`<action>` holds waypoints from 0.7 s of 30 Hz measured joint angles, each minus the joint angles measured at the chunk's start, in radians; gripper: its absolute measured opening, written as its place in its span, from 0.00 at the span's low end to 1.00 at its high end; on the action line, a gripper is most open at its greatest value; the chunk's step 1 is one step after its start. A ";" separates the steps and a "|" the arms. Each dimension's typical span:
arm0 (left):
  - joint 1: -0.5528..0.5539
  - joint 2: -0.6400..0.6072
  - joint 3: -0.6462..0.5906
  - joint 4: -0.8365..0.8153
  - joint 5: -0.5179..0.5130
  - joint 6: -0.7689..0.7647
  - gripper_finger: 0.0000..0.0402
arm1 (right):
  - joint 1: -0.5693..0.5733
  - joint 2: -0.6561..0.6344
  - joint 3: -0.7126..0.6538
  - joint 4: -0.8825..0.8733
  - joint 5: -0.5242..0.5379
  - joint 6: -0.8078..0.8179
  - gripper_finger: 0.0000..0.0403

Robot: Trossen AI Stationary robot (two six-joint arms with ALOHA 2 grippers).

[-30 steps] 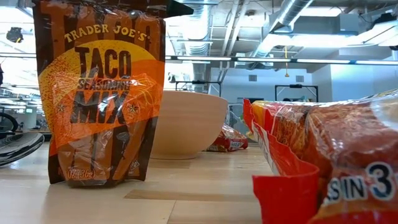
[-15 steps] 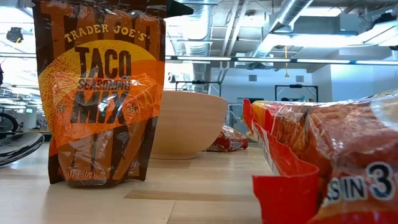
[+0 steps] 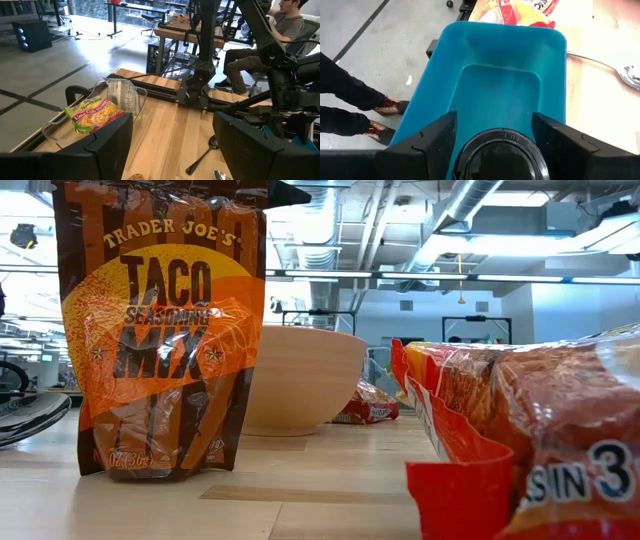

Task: Pick & Place Food Item
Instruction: Put the black seasoning bottle into the dark blue bin, then put the dark green seasoning can into the dark blue bin

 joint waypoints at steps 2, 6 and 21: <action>0.000 0.000 0.000 0.000 0.000 0.000 0.67 | 0.000 -0.020 0.000 -0.009 0.000 0.000 0.62; 0.000 0.000 0.000 0.000 0.000 0.000 0.67 | 0.000 -0.073 0.000 -0.040 0.001 0.000 0.62; 0.000 0.000 0.000 0.000 0.000 0.000 0.67 | -0.105 -0.310 0.000 -0.050 0.000 0.160 0.62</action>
